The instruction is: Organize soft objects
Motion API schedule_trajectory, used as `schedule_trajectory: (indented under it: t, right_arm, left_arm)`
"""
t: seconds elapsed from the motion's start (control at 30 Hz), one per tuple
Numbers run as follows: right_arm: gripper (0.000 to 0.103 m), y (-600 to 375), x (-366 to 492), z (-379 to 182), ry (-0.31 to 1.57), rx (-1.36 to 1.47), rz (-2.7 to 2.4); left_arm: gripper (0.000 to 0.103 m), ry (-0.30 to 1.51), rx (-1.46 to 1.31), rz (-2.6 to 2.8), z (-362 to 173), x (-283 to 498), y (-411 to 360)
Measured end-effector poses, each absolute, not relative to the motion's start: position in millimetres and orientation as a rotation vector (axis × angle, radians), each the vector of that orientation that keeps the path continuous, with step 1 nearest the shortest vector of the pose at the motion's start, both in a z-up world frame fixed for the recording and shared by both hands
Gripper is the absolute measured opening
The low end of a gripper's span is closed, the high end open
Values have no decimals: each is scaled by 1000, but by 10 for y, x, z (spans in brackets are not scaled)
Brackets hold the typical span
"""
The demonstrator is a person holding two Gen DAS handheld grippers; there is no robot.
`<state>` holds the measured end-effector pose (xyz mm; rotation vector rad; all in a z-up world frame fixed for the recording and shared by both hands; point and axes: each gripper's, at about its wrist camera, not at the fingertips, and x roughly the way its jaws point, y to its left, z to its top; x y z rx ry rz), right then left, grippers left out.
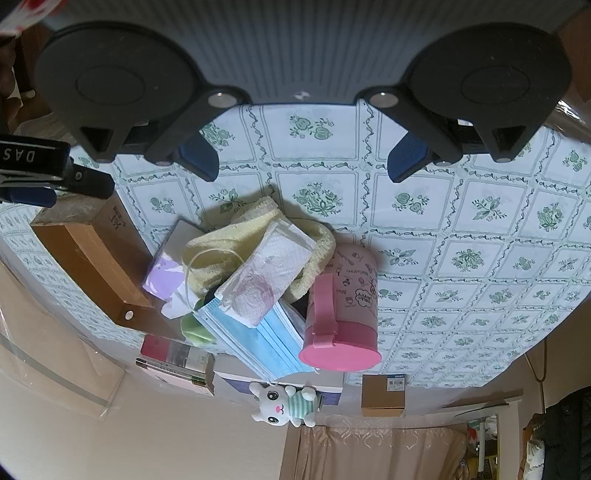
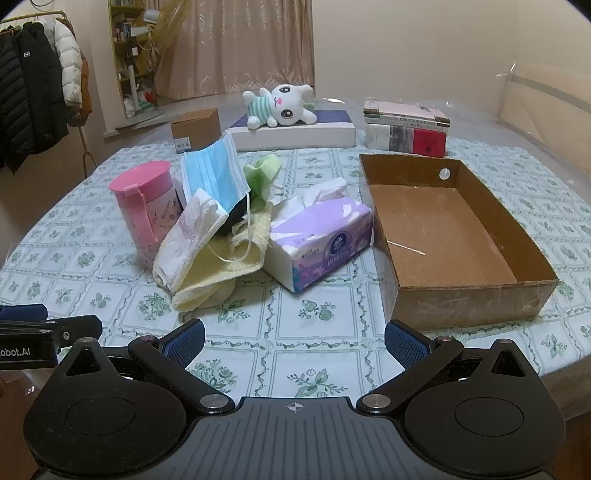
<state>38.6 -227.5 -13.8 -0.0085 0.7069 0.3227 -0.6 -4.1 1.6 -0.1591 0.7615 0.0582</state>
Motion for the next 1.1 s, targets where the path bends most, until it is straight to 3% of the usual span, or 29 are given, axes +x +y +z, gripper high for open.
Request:
schedule_trajectory:
  t: [1.1]
  right_arm:
    - [103,-2279,387,-165,710,-6,323]
  left_arm:
    - [97,762,-160,57,11,-13,-42]
